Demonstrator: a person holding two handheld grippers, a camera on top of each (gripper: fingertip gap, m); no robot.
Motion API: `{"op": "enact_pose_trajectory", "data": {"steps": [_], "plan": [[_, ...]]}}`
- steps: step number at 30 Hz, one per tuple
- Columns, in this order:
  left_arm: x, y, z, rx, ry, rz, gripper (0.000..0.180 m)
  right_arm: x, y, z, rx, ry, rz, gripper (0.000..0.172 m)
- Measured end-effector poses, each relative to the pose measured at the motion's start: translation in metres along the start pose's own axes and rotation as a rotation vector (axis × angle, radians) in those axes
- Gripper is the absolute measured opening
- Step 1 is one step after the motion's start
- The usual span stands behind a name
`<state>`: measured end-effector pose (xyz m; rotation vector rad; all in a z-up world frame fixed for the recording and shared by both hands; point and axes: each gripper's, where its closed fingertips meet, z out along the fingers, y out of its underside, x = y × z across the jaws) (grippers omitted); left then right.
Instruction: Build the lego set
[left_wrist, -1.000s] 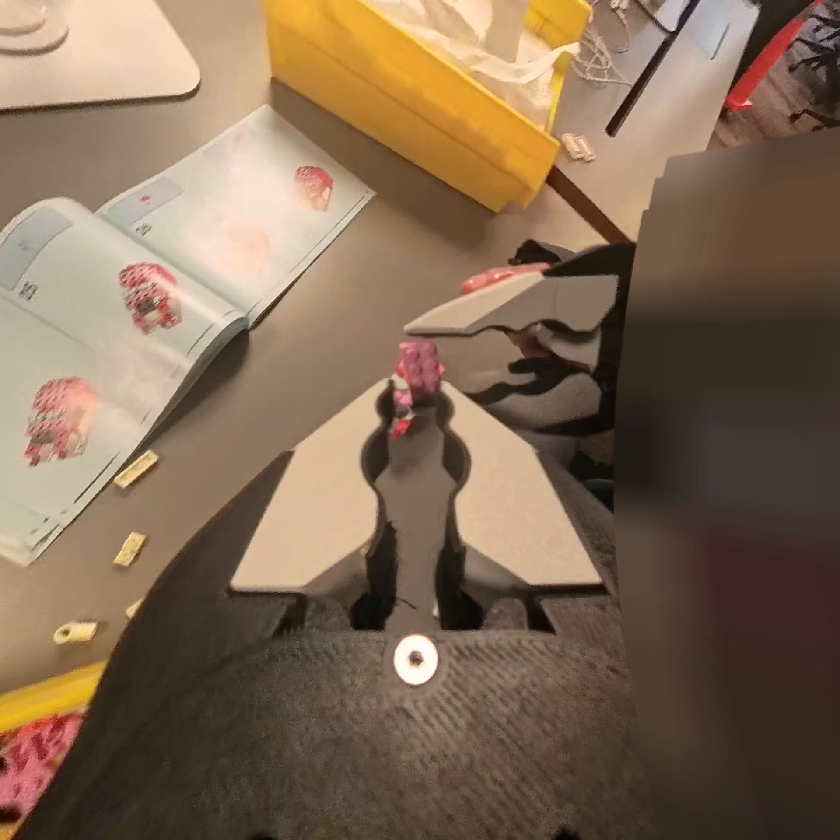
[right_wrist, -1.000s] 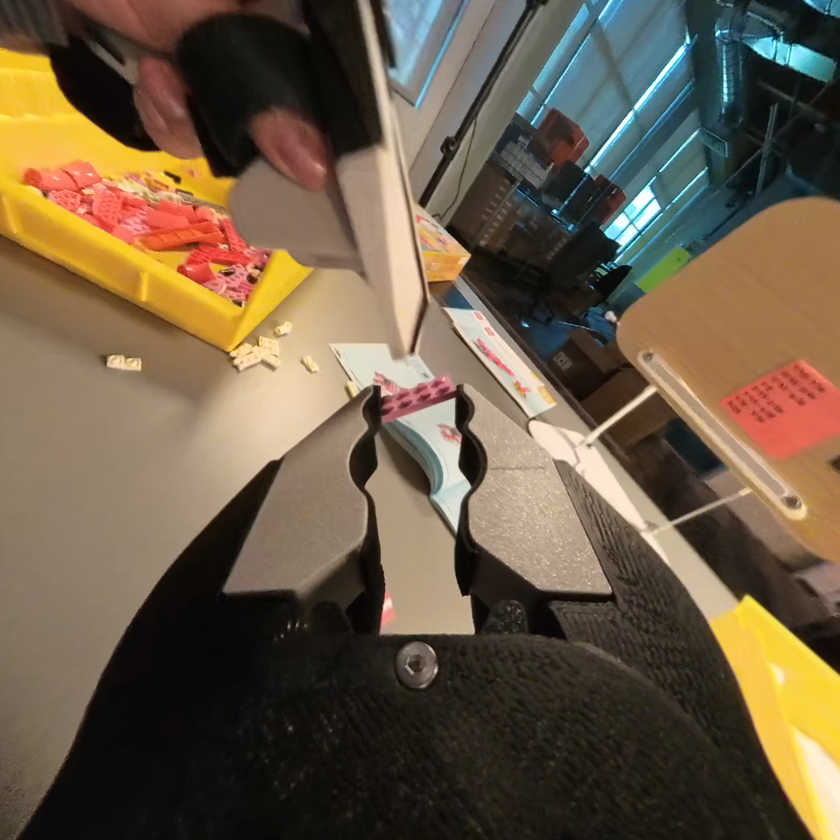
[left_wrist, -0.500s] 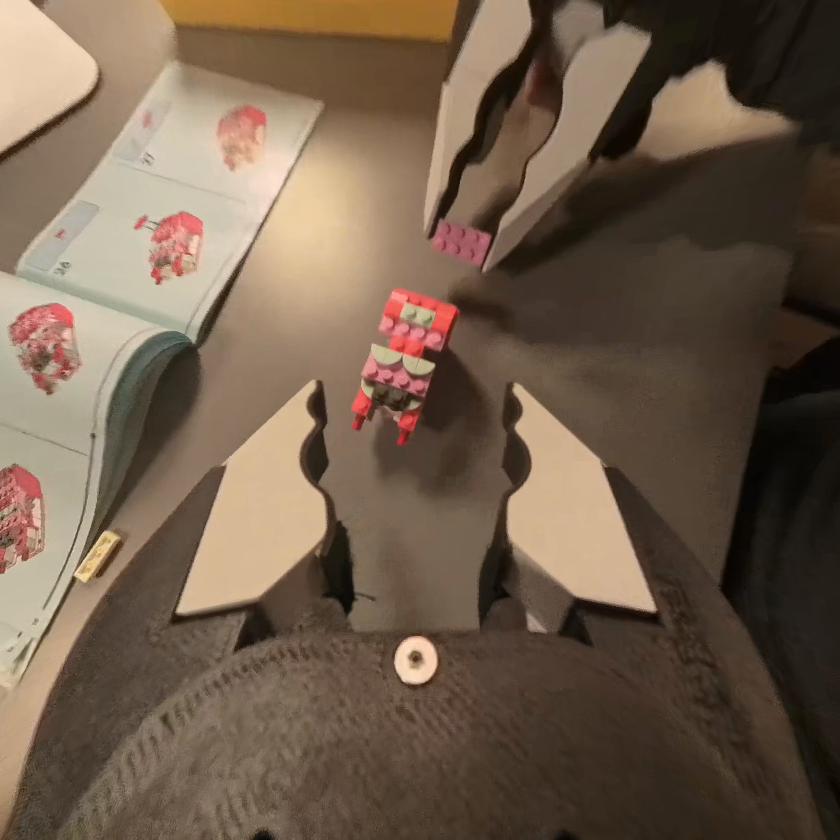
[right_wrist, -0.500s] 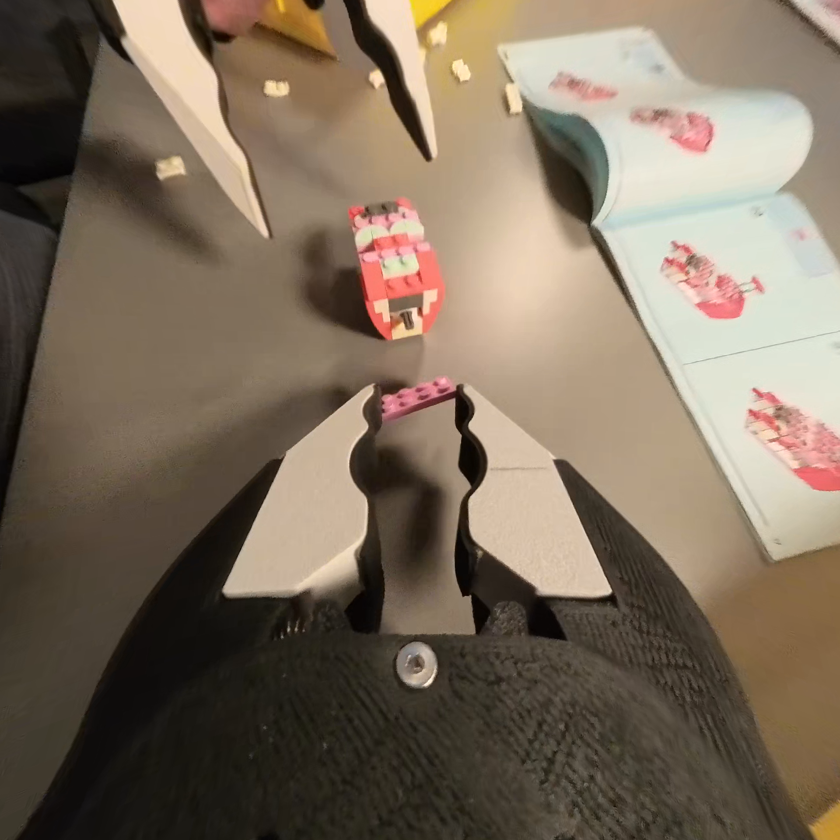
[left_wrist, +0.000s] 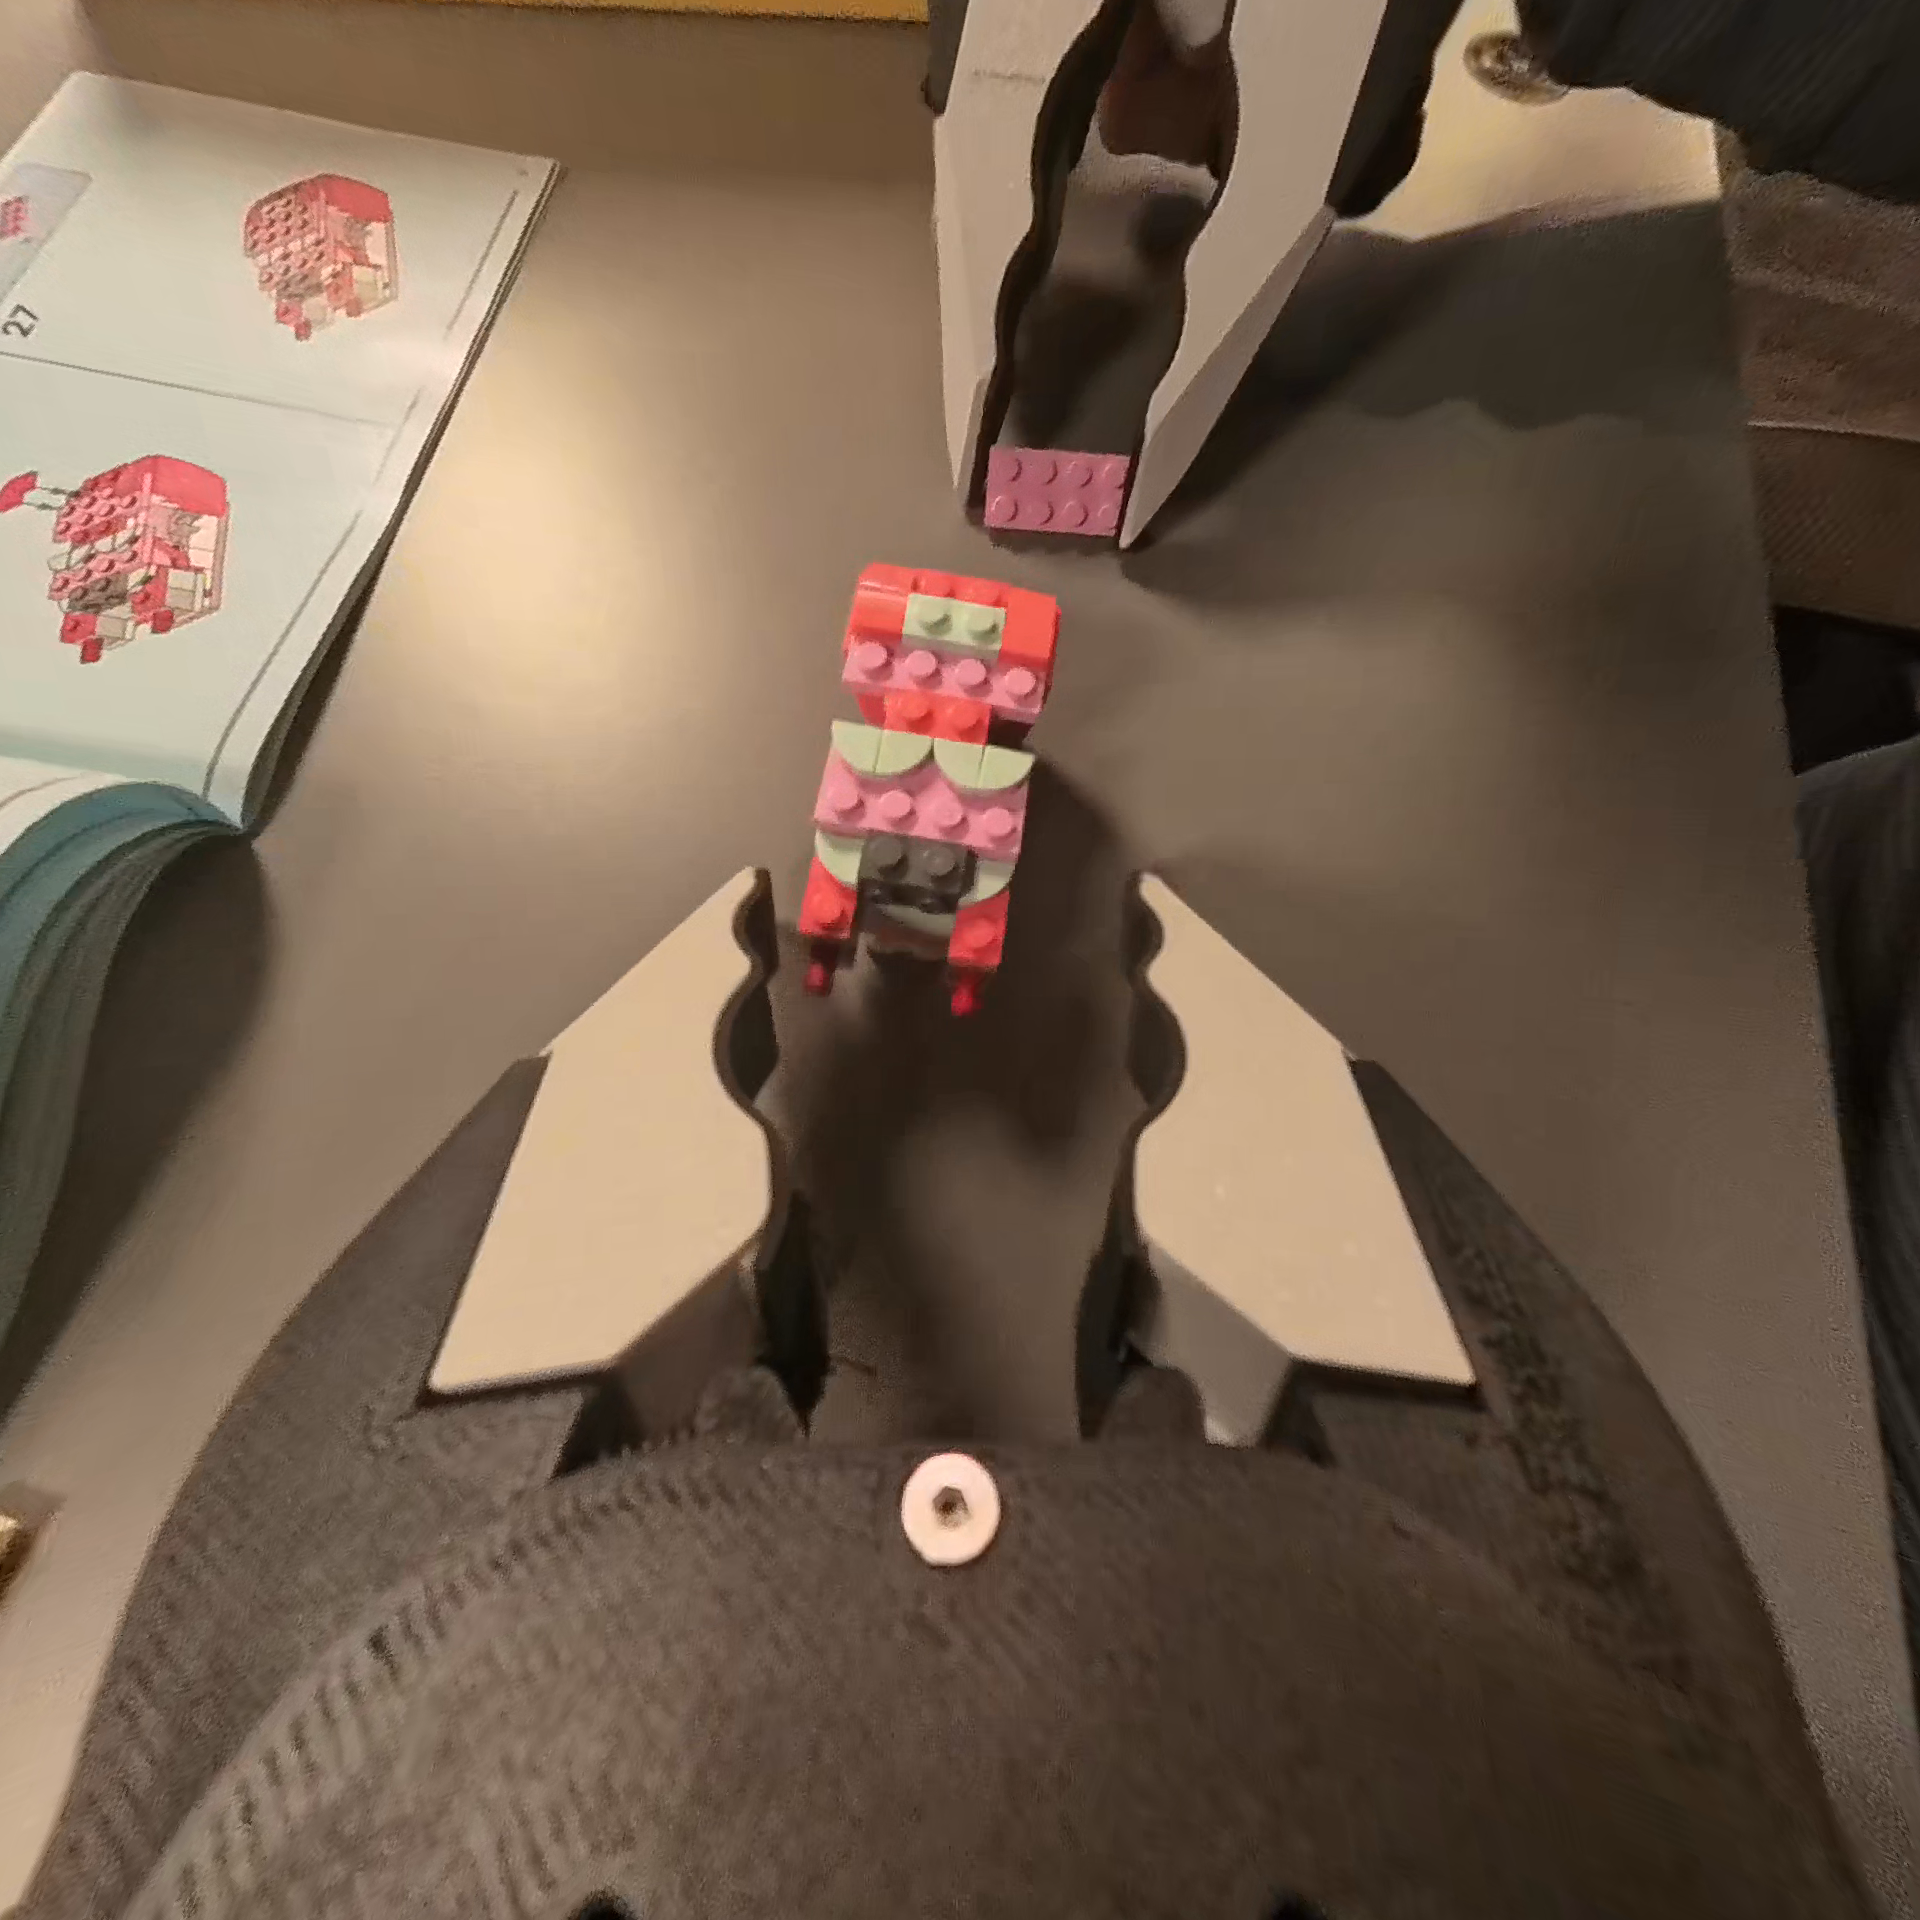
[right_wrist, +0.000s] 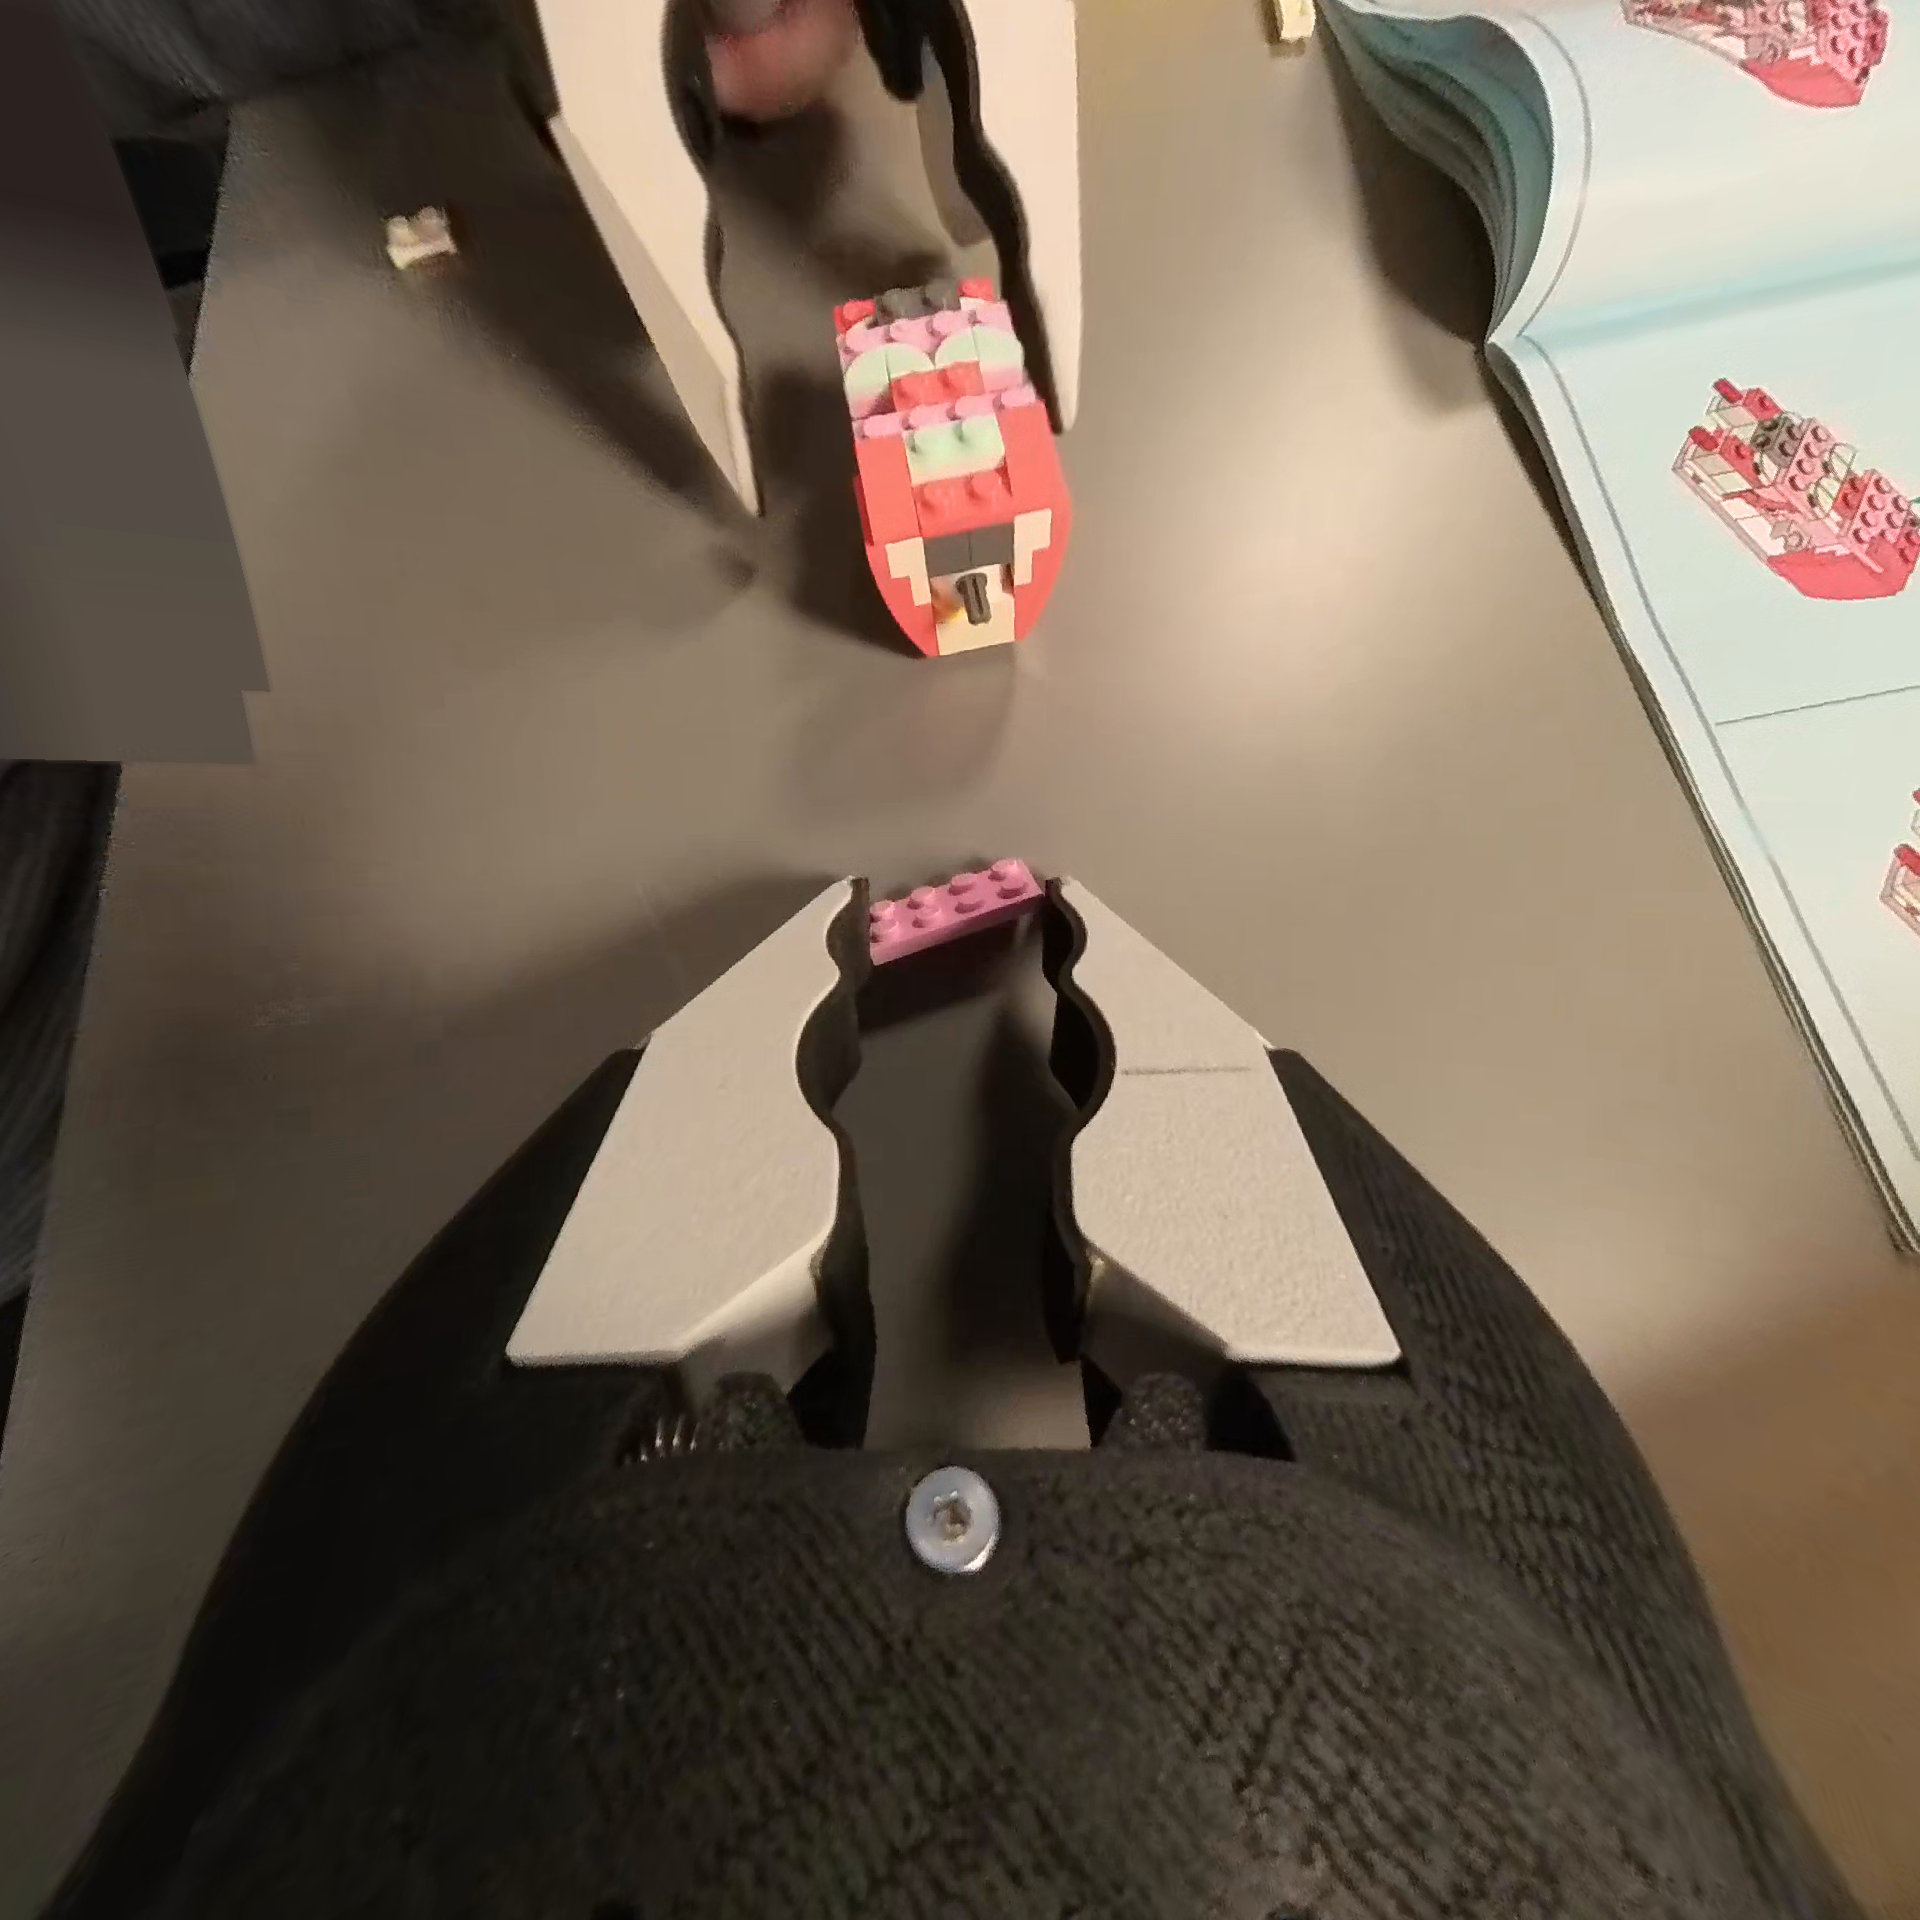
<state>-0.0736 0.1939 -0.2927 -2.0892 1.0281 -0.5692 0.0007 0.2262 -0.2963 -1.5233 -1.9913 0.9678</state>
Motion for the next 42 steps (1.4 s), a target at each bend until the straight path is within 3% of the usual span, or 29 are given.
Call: {"op": "enact_pose_trajectory", "data": {"steps": [10, 21, 30, 34, 36, 42], "plan": [[0.002, -0.004, -0.007, 0.064, 0.039, -0.037, 0.057, 0.002, 0.006, -0.006, 0.033, 0.036, -0.029, 0.037], [0.000, 0.002, -0.001, 0.014, 0.041, -0.066, 0.050, 0.010, 0.014, -0.016, -0.024, 0.087, -0.053, 0.065], [0.001, 0.002, 0.000, 0.004, 0.025, -0.040, 0.052, 0.013, 0.010, -0.011, -0.089, 0.057, -0.081, 0.050], [0.001, 0.002, 0.003, -0.002, 0.010, -0.018, 0.055, 0.012, 0.010, -0.009, -0.112, 0.039, -0.060, 0.031], [0.001, 0.001, 0.004, -0.002, 0.013, -0.018, 0.054, 0.012, 0.009, -0.008, -0.119, 0.039, -0.056, 0.031], [0.000, 0.000, 0.005, -0.002, 0.014, -0.033, 0.037, 0.012, 0.008, -0.007, -0.133, 0.041, -0.048, 0.030]]}}
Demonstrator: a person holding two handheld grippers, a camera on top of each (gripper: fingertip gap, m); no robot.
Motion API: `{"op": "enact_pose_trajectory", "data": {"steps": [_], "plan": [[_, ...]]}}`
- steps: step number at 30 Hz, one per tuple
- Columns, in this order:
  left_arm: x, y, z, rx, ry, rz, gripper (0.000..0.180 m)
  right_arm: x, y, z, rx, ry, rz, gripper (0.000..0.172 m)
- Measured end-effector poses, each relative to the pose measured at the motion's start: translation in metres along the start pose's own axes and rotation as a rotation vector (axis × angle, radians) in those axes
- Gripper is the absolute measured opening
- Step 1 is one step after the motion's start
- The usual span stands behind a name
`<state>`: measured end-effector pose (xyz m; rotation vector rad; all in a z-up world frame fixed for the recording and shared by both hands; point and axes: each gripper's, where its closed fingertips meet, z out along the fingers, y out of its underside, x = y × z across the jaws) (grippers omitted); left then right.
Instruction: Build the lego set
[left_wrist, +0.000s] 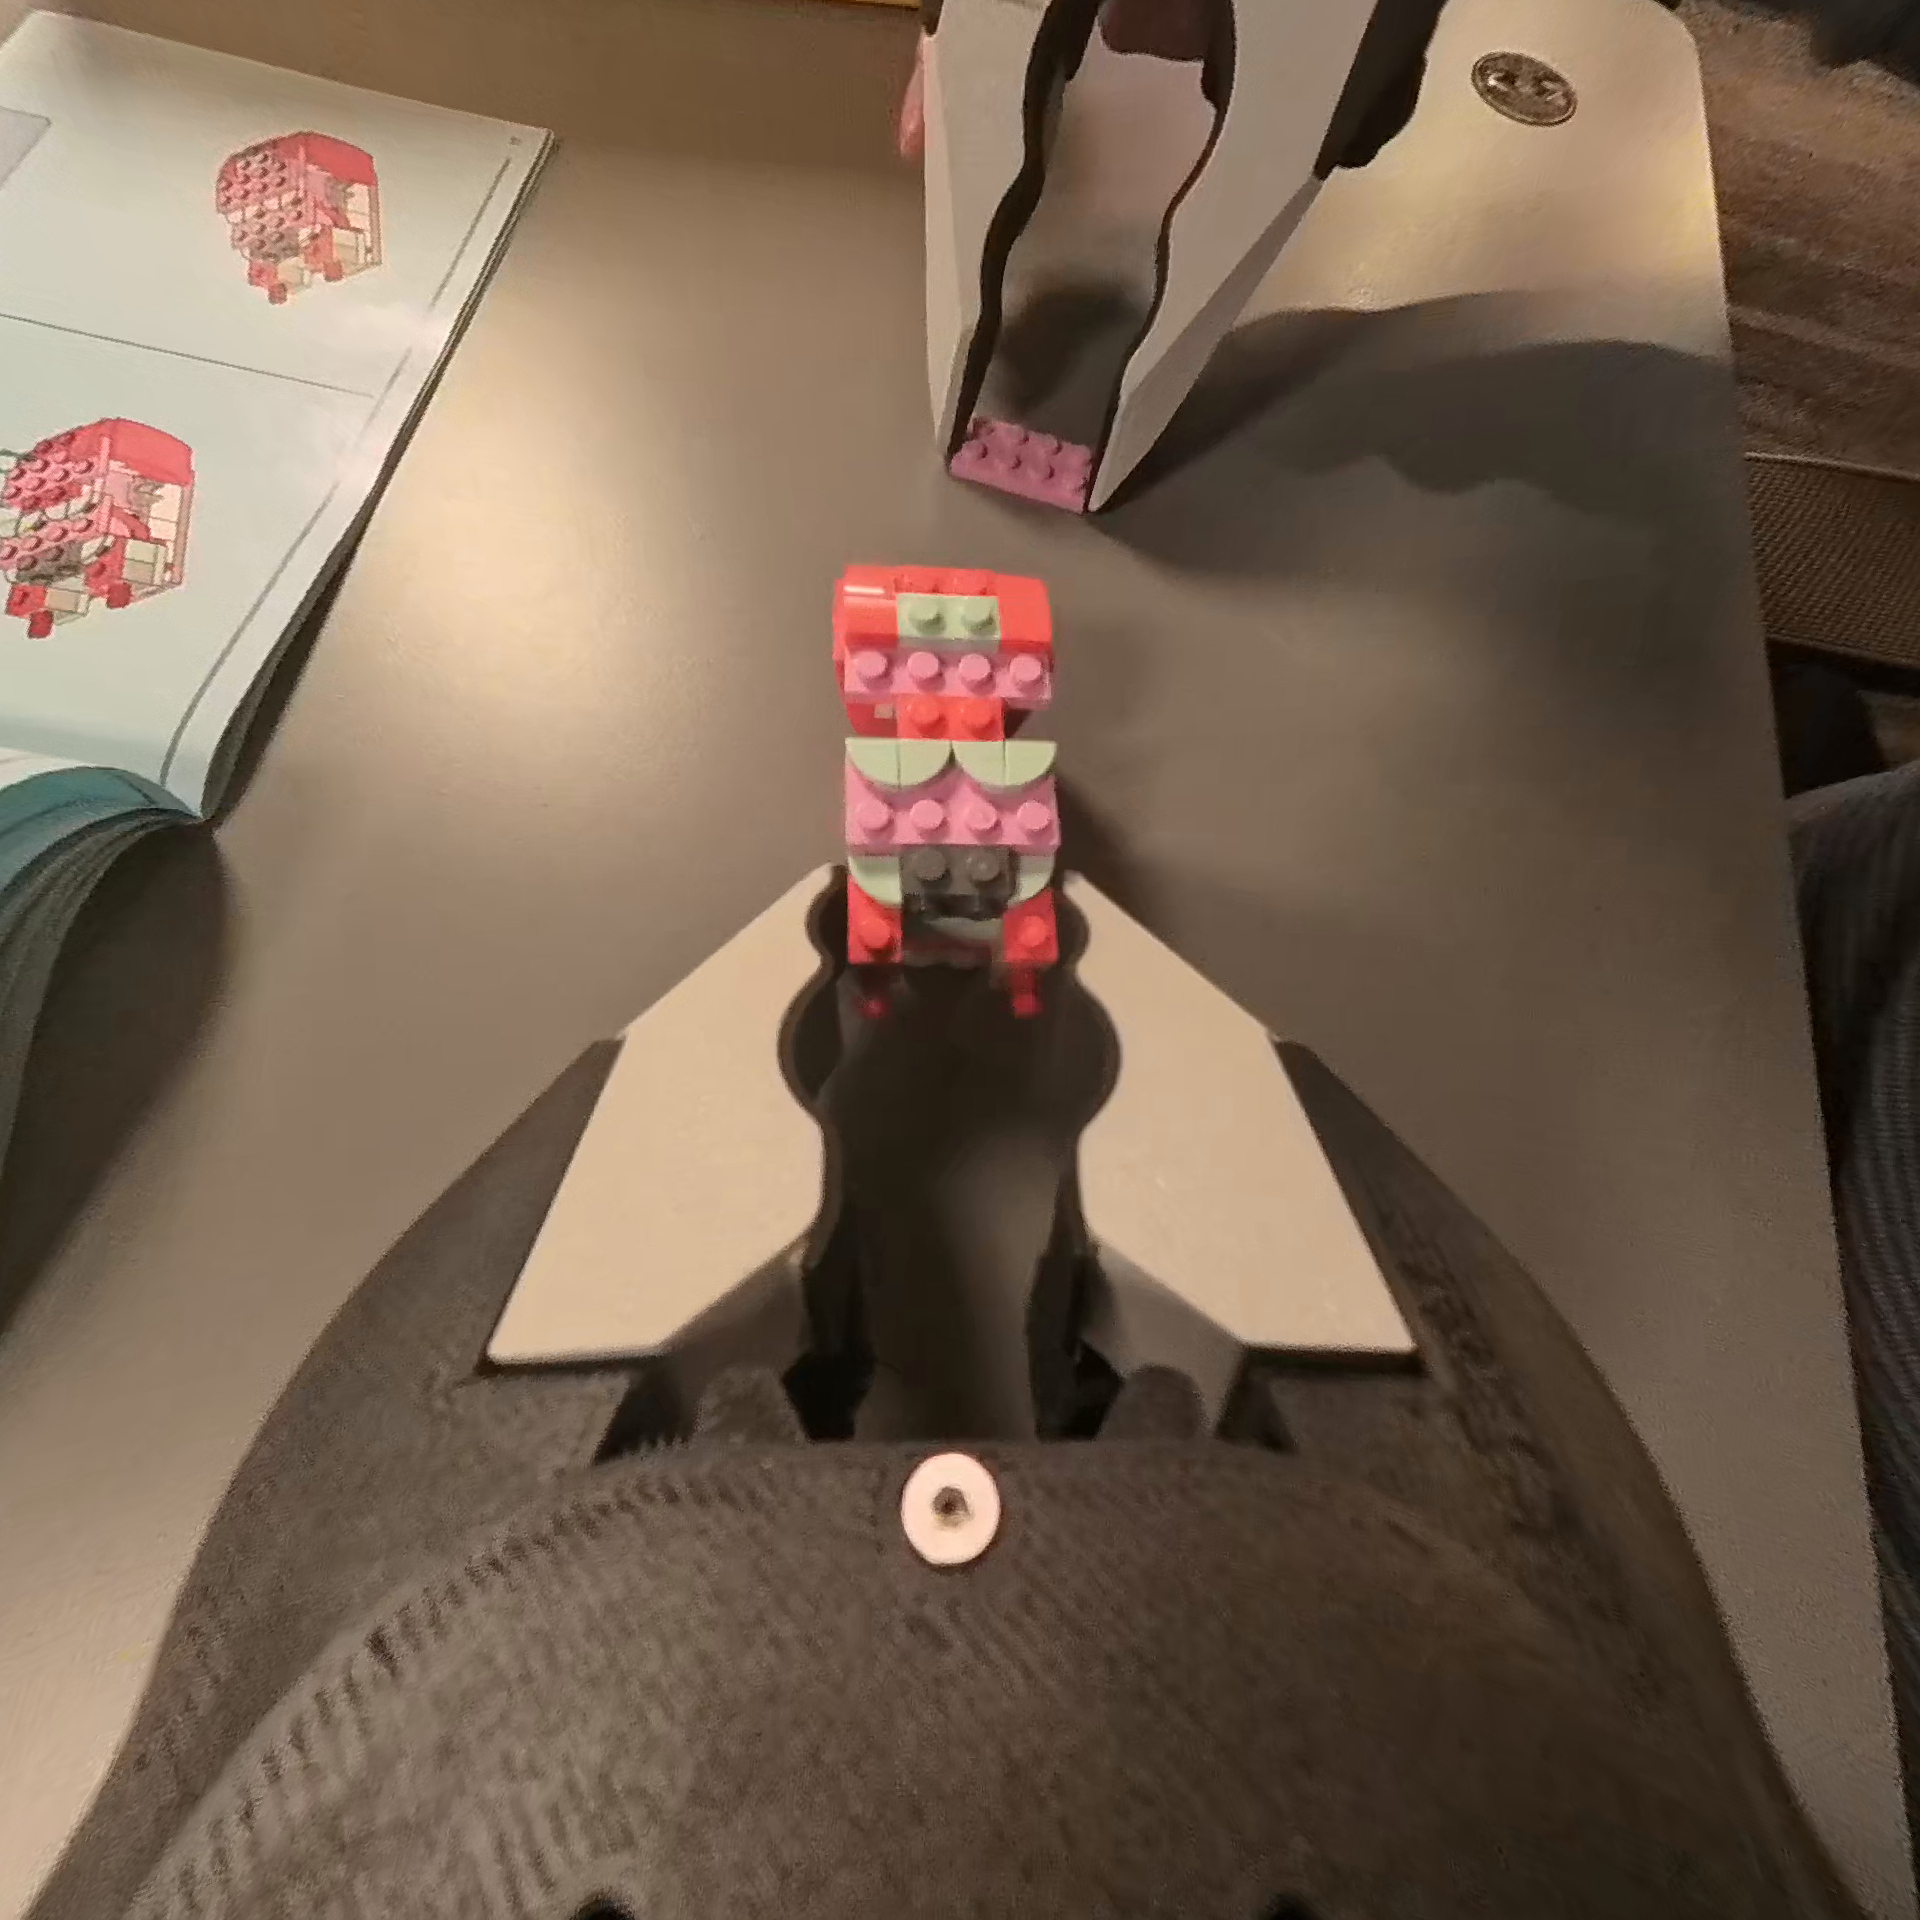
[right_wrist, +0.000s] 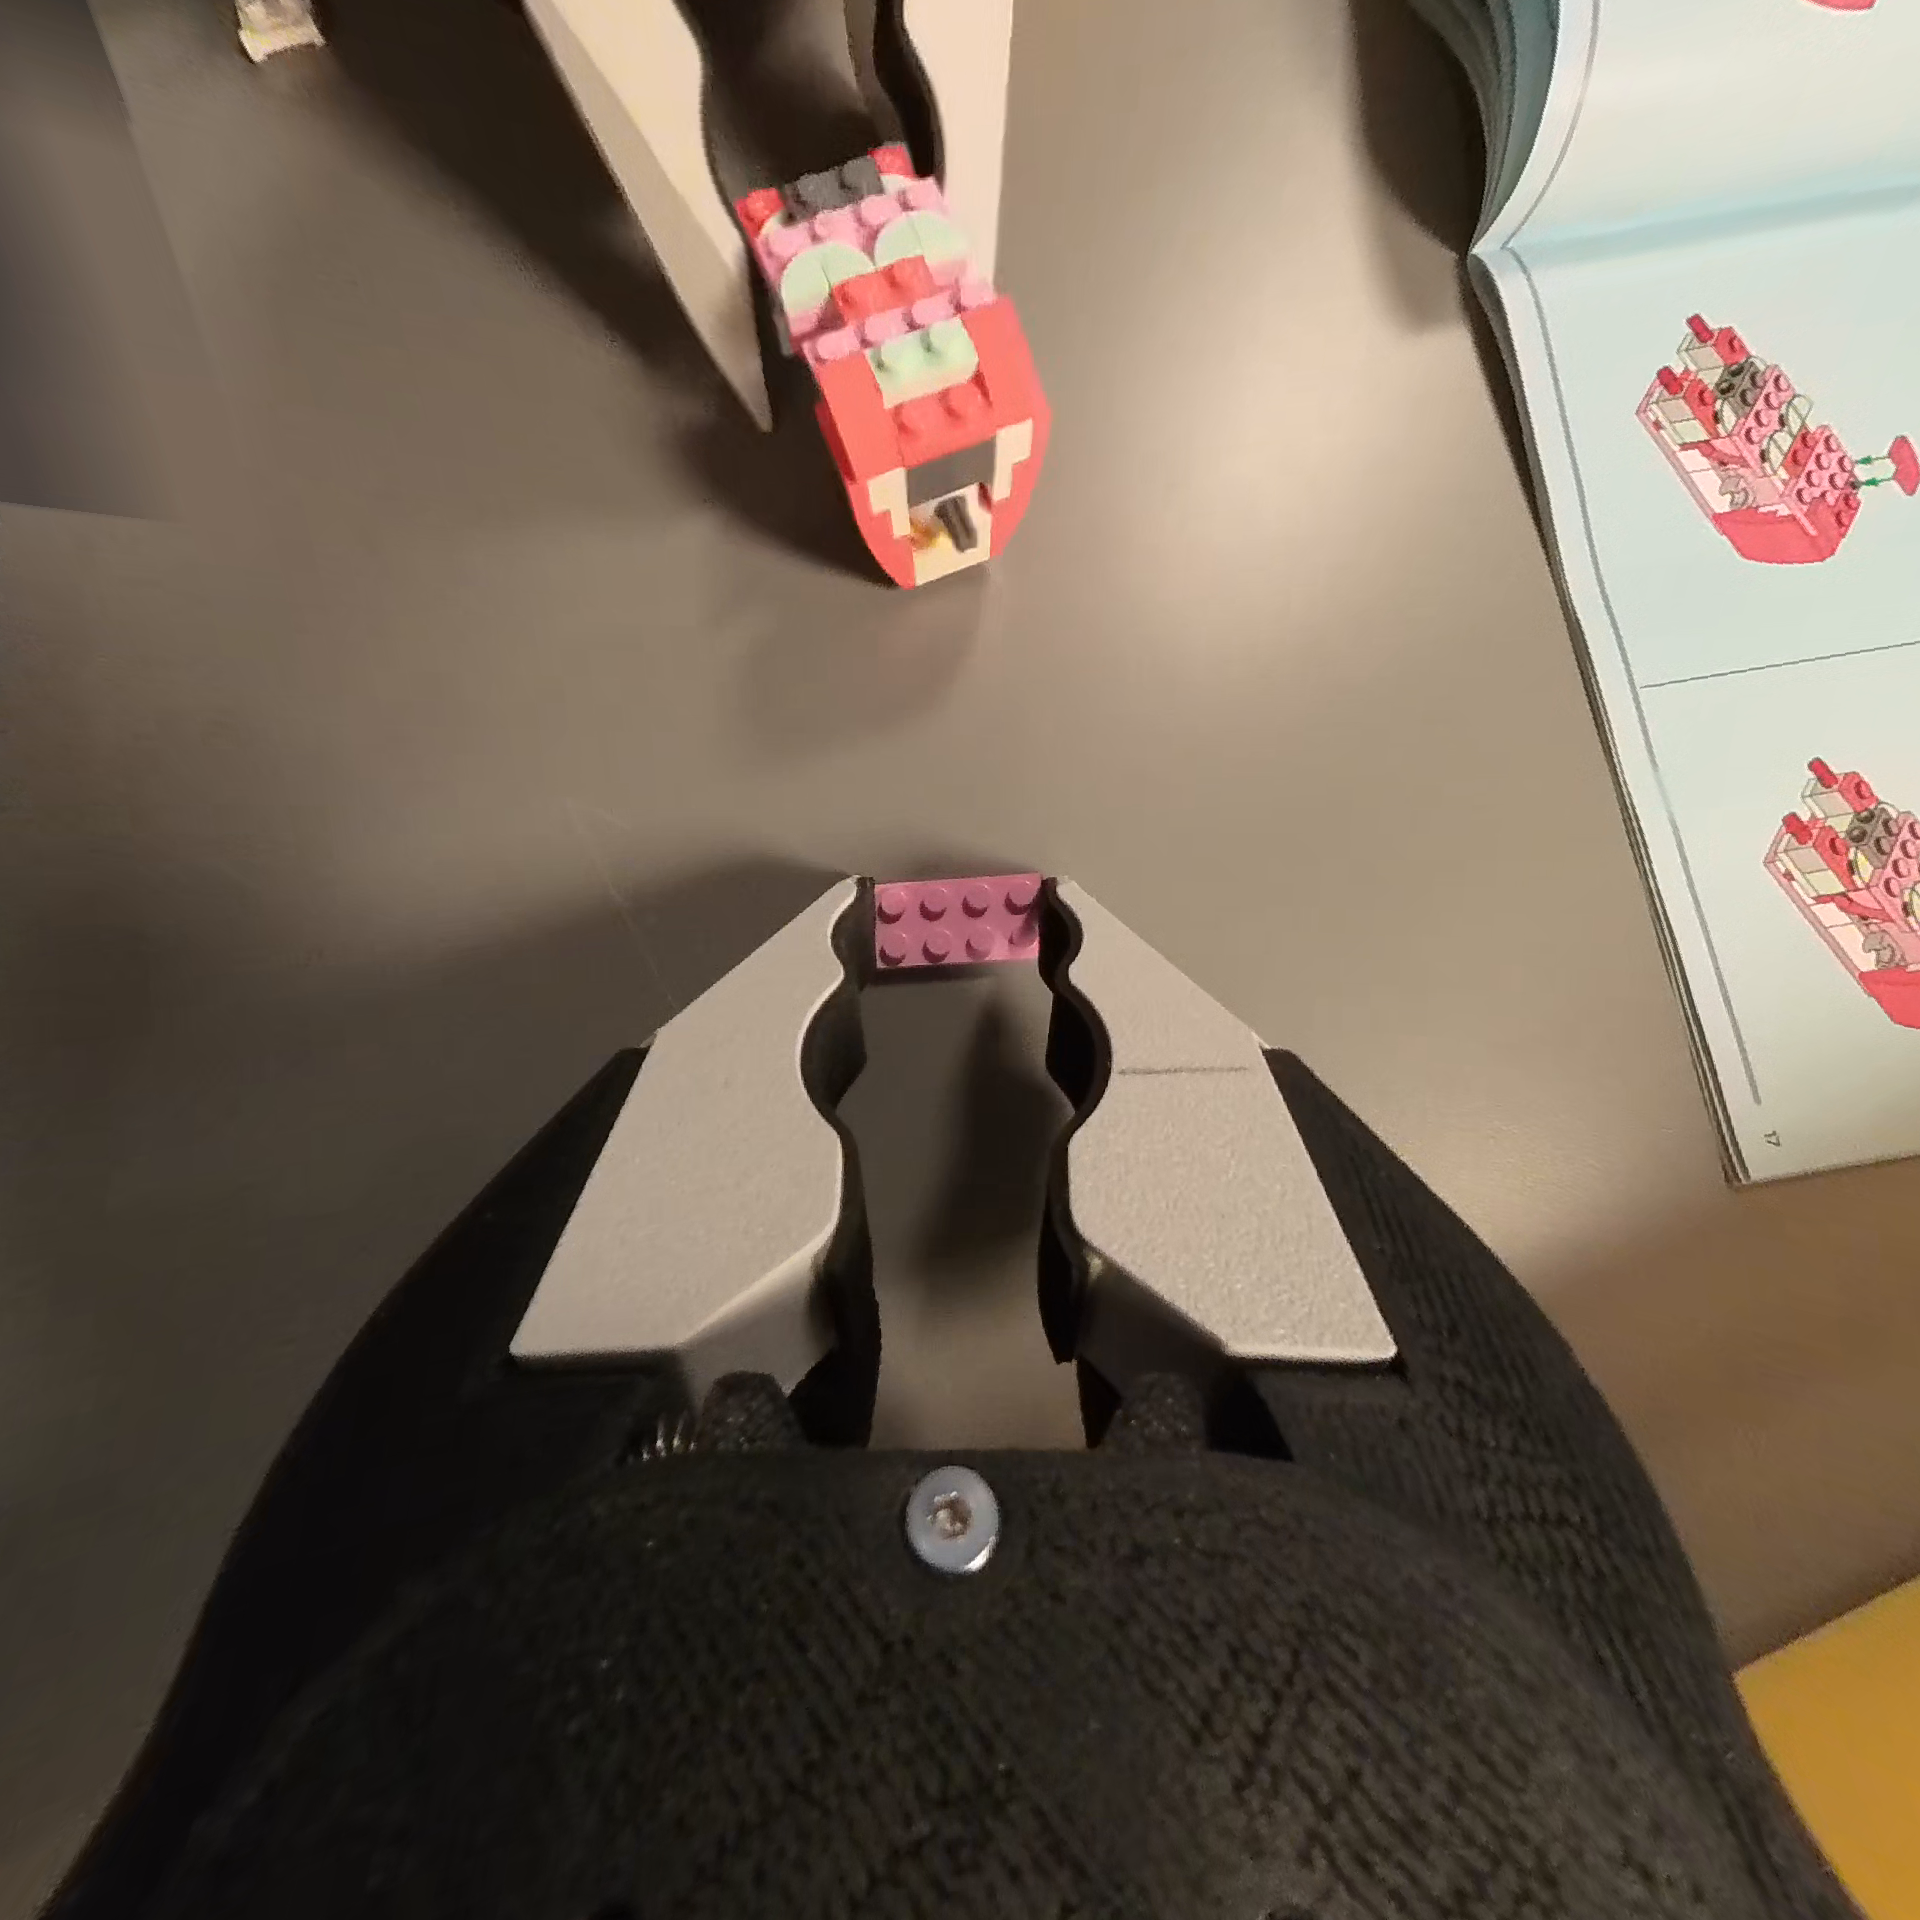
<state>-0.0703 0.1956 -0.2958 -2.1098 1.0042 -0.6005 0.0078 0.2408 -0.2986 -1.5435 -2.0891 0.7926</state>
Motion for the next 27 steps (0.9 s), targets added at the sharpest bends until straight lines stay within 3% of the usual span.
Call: {"op": "enact_pose_trajectory", "data": {"steps": [15, 27], "plan": [[-0.001, -0.001, -0.001, 0.010, -0.020, 0.019, 0.036, 0.003, -0.004, 0.001, 0.032, 0.056, -0.024, 0.030], [0.004, -0.008, -0.004, 0.057, -0.015, 0.063, 0.036, -0.001, -0.046, -0.011, 0.138, 0.119, -0.155, 0.030]]}}
